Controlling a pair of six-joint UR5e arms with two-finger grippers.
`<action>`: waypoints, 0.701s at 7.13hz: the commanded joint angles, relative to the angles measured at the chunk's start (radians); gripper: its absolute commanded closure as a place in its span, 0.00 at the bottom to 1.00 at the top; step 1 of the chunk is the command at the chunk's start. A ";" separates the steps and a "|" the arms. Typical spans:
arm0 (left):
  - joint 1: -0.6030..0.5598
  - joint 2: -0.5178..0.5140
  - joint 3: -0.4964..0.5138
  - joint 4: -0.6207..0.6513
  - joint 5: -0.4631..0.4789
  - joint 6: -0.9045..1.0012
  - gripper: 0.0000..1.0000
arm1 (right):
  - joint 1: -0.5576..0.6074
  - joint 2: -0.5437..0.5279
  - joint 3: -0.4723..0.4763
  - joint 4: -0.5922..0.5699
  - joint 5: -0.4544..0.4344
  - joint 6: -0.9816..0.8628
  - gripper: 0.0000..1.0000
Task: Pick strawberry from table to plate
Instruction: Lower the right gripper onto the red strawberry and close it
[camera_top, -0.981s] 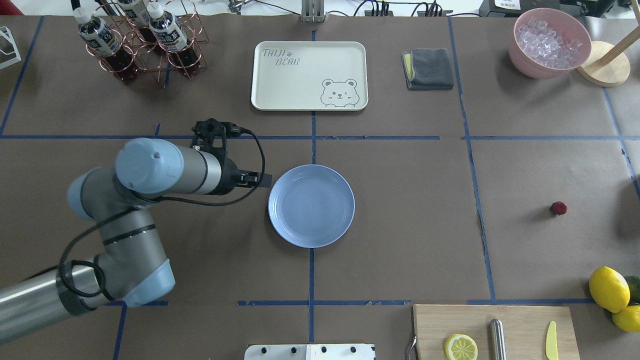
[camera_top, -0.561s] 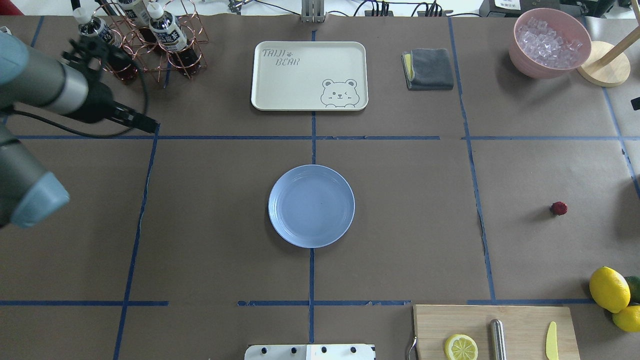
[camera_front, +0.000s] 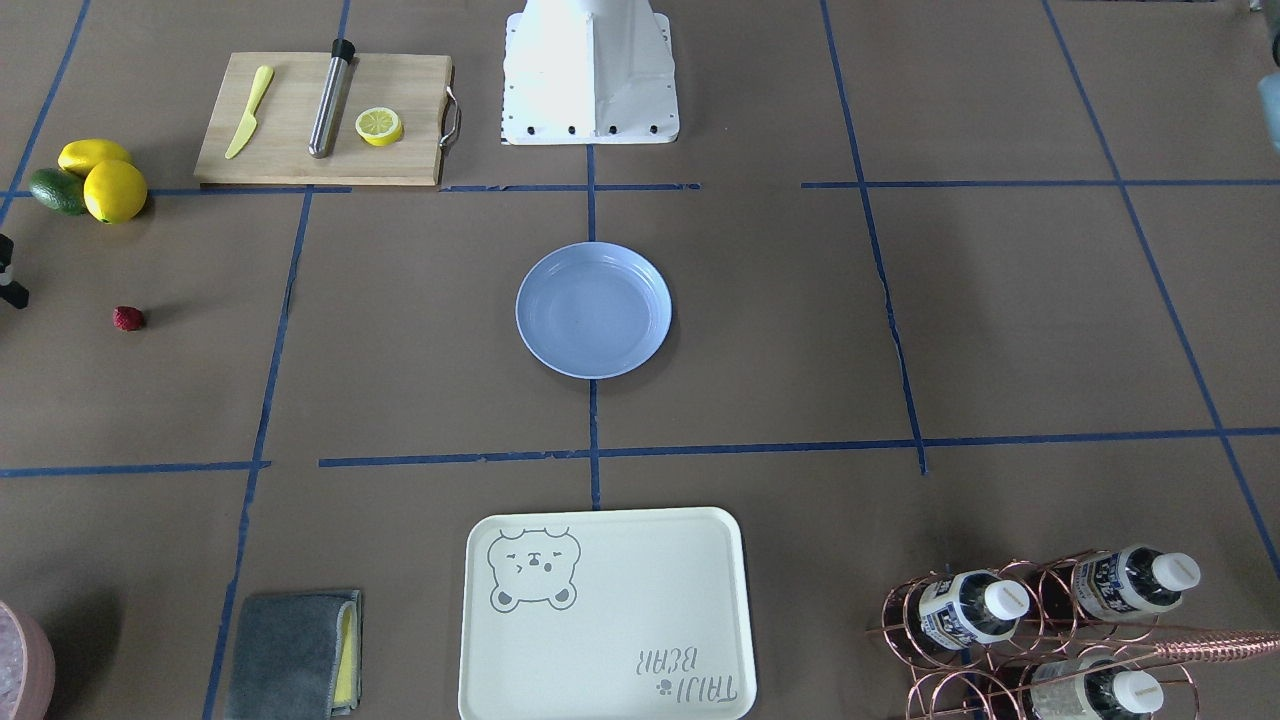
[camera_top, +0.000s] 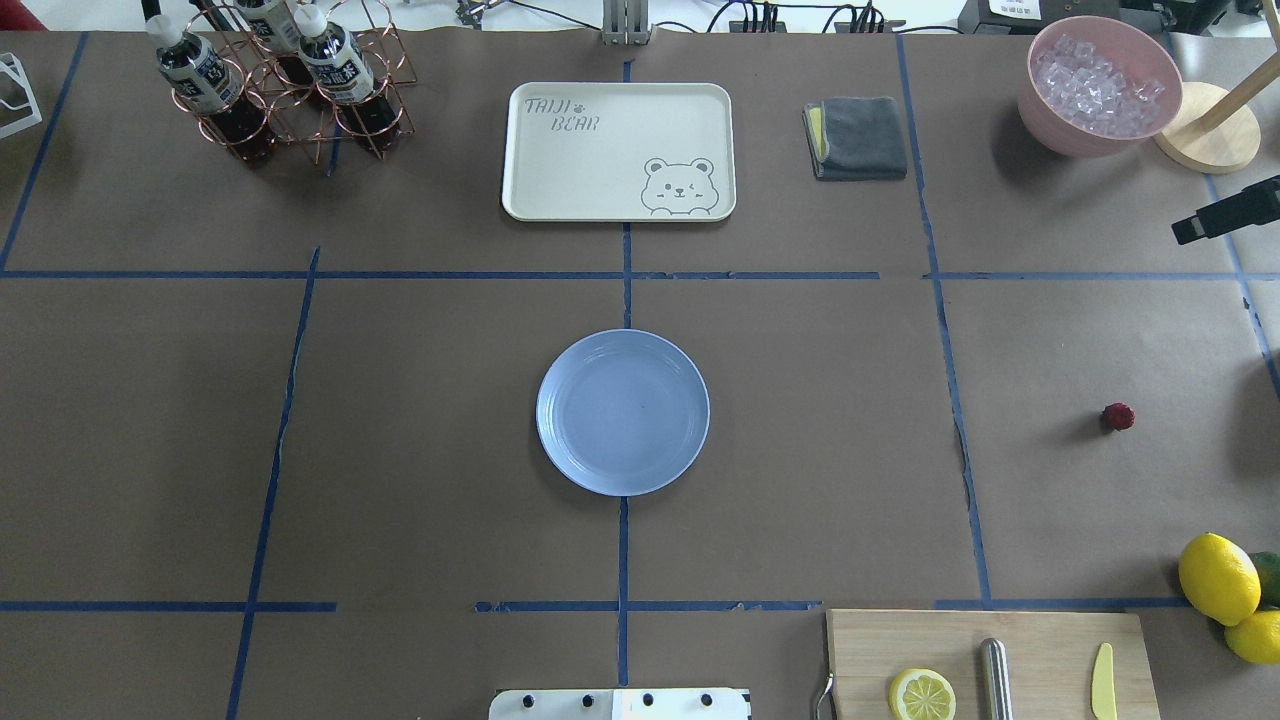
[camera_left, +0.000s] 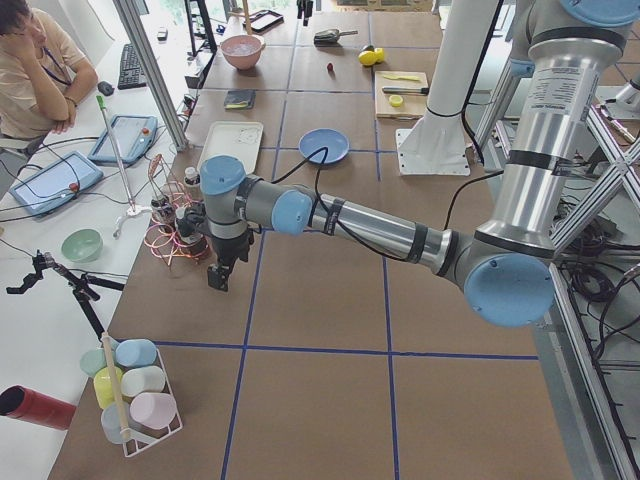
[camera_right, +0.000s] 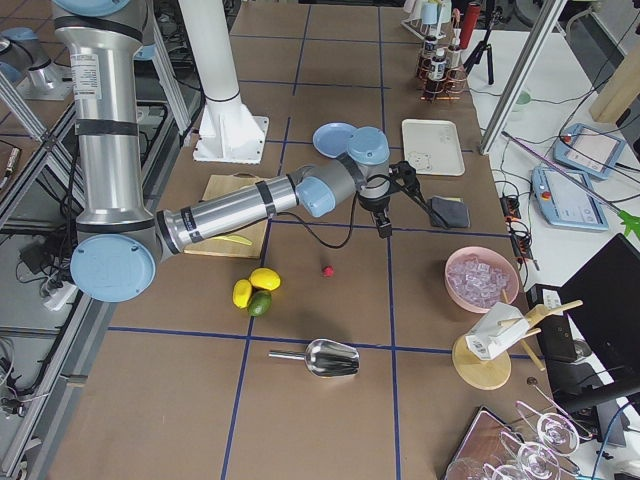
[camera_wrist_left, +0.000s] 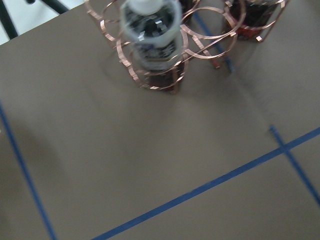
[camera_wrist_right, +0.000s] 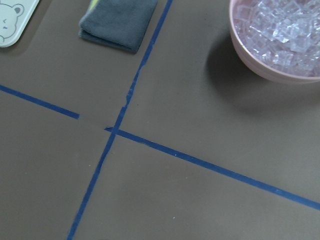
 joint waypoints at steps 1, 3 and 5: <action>-0.098 0.056 0.008 0.075 -0.003 0.110 0.00 | -0.230 -0.050 0.043 0.093 -0.209 0.263 0.00; -0.098 0.056 0.003 0.075 -0.003 0.110 0.00 | -0.351 -0.151 -0.059 0.338 -0.372 0.326 0.03; -0.098 0.056 0.000 0.075 -0.003 0.111 0.00 | -0.354 -0.229 -0.171 0.558 -0.368 0.314 0.07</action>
